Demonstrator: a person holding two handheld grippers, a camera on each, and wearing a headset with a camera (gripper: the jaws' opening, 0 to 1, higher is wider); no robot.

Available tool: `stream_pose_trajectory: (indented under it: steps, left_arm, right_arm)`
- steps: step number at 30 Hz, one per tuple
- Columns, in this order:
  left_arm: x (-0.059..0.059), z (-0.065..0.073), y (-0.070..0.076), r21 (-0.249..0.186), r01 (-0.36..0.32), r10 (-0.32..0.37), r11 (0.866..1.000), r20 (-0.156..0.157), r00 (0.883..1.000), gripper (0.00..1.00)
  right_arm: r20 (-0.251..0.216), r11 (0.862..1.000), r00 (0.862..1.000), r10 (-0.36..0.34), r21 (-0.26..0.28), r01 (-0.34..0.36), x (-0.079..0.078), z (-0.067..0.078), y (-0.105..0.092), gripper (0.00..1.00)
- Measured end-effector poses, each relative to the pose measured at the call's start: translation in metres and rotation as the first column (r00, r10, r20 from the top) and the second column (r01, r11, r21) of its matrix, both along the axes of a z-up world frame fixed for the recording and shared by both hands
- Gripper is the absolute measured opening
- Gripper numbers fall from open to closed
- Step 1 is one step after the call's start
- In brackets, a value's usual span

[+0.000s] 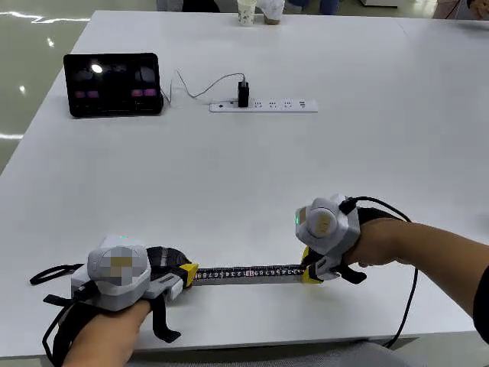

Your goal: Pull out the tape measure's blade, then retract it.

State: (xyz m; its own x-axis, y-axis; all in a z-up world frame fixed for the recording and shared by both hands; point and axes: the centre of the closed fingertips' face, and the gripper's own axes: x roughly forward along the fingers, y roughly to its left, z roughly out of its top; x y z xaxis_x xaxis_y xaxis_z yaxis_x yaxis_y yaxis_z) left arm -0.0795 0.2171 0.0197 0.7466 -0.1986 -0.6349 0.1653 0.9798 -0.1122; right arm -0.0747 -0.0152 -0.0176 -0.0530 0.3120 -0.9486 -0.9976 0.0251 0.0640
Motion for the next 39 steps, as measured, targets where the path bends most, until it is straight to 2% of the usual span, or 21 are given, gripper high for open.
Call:
stream_pose_trajectory:
  steps: [39]
  left_arm:
    - [0.000, 0.000, 0.001, -0.001, 0.003, -0.003, 1.000, -0.004, 1.000, 0.59]
  right_arm:
    - [-0.004, 1.000, 1.000, -0.007, -0.001, 0.007, -0.001, 0.001, 0.013, 0.11]
